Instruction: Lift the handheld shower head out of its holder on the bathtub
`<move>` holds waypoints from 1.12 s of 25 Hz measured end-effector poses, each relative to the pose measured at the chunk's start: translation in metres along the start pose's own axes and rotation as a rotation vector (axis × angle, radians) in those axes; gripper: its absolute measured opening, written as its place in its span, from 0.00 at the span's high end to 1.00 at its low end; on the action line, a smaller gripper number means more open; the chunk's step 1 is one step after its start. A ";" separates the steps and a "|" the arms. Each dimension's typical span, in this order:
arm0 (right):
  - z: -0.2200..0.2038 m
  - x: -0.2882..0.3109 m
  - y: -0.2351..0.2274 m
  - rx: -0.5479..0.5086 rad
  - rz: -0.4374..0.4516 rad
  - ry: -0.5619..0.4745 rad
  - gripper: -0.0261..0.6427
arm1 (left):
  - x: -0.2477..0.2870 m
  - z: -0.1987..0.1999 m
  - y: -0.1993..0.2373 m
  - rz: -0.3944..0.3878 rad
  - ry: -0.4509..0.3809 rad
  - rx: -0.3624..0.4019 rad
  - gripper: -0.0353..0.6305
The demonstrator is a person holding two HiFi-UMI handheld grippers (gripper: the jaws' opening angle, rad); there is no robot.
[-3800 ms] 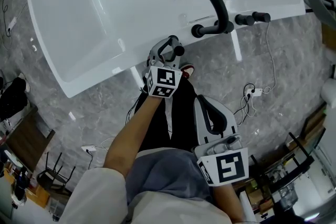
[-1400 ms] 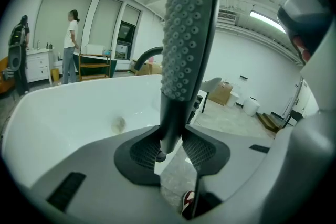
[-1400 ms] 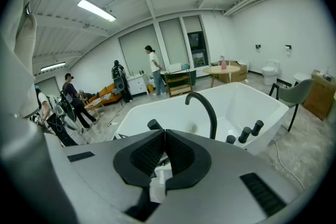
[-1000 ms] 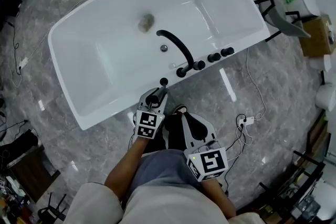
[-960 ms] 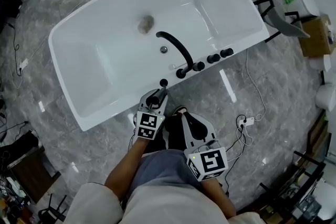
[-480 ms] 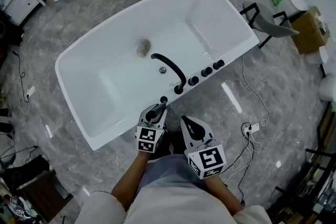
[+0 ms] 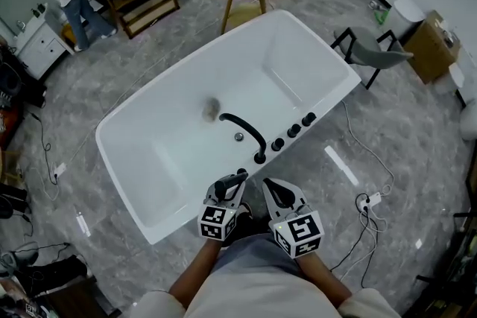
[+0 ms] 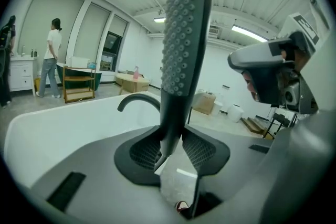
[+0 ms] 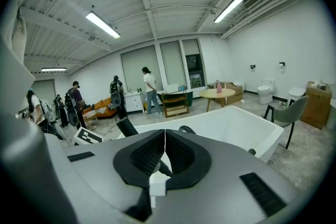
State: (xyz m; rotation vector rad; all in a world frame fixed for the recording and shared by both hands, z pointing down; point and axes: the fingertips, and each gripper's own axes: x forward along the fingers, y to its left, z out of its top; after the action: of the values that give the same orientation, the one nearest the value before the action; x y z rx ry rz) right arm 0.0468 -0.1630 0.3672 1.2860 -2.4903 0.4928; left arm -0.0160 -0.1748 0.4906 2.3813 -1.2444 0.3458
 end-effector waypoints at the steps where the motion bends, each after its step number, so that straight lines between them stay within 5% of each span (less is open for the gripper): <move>1: 0.004 0.000 0.001 -0.004 0.001 -0.007 0.93 | -0.003 0.005 -0.001 -0.005 -0.009 -0.004 0.74; 9: 0.034 -0.003 0.008 -0.056 0.021 -0.067 0.93 | -0.028 0.042 -0.006 -0.064 -0.070 -0.091 0.74; 17: 0.062 -0.025 0.001 -0.078 0.001 -0.108 0.93 | -0.060 0.074 -0.005 -0.062 -0.100 -0.069 0.74; 28: 0.090 -0.048 0.024 -0.132 0.132 -0.156 0.93 | -0.091 0.121 -0.013 -0.065 -0.186 -0.040 0.74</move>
State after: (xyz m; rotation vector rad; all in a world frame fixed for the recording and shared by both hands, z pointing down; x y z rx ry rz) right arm 0.0443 -0.1539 0.2624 1.1556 -2.6989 0.2609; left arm -0.0541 -0.1613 0.3437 2.4580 -1.2370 0.0797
